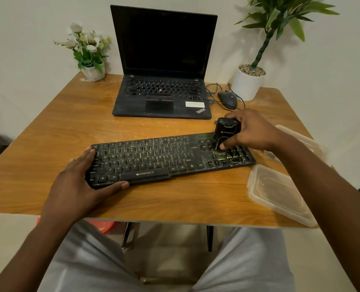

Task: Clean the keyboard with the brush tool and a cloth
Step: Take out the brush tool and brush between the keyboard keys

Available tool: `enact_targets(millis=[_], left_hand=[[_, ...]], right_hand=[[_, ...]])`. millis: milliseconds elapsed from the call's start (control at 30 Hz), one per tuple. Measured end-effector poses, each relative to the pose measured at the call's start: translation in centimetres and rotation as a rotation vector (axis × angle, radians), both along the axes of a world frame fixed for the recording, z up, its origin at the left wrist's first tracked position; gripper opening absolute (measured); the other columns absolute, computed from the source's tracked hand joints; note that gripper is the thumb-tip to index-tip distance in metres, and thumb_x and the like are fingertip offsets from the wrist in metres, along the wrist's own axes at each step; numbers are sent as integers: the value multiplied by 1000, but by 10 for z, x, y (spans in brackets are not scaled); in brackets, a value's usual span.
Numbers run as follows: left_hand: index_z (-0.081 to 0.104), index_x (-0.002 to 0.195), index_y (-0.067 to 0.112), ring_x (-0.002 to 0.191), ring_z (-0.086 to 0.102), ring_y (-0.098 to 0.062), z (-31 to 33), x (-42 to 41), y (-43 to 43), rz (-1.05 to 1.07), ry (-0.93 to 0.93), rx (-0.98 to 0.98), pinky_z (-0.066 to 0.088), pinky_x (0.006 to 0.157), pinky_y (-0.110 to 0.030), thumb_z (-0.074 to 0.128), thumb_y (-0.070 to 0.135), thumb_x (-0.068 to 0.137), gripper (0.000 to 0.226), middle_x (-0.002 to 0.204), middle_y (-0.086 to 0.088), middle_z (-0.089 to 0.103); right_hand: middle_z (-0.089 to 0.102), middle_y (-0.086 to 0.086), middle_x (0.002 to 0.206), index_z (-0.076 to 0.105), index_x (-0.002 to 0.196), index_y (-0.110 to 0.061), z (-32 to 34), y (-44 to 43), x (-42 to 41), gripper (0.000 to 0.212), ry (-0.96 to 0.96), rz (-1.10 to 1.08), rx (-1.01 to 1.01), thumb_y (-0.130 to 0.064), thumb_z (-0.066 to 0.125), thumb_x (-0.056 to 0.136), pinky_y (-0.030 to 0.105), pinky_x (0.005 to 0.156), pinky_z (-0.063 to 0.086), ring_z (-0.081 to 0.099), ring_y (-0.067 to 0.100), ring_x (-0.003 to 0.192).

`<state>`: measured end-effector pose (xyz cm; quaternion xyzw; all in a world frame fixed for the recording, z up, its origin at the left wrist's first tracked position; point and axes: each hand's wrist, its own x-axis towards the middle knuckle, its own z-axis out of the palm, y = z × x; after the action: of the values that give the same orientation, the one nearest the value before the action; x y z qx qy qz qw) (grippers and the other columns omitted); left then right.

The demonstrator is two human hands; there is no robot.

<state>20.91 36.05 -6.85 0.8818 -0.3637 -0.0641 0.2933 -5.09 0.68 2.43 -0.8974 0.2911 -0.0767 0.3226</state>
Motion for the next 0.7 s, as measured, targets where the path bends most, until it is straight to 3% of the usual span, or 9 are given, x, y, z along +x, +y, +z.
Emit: enact_targets(millis=[167,367,533,700], left_hand=[[34,165,27,160,24,-29,0,0,0,1,-4,-8,27,127,-51,64,102,48,143,172,10,30],[36,164,23,159,29,-27,0,-1,-1,-9,-32,-19,28,129,-51,81,84,57,132,171,6,32],[35,164,24,158,31,-27,1,-1,0,-15,-27,-8,31,127,-52,73,97,53,138,171,6,33],[36,164,25,157,34,-28,-1,1,0,-11,-29,-9,34,126,-54,65,102,49,142,170,7,34]], right_hand=[[81,-3,91,75,97,-21,3,4,-7,40,42,55,55,-11,99,66,30,73,58,77,11,84],[80,-2,90,76,97,-17,8,-1,-14,39,83,62,19,-10,99,66,32,73,58,76,10,81],[77,0,88,72,94,-17,3,5,2,38,15,35,-84,-15,98,67,45,74,60,74,18,81],[79,1,90,74,97,-16,2,9,-4,39,33,74,3,-13,99,68,46,80,62,76,17,84]])
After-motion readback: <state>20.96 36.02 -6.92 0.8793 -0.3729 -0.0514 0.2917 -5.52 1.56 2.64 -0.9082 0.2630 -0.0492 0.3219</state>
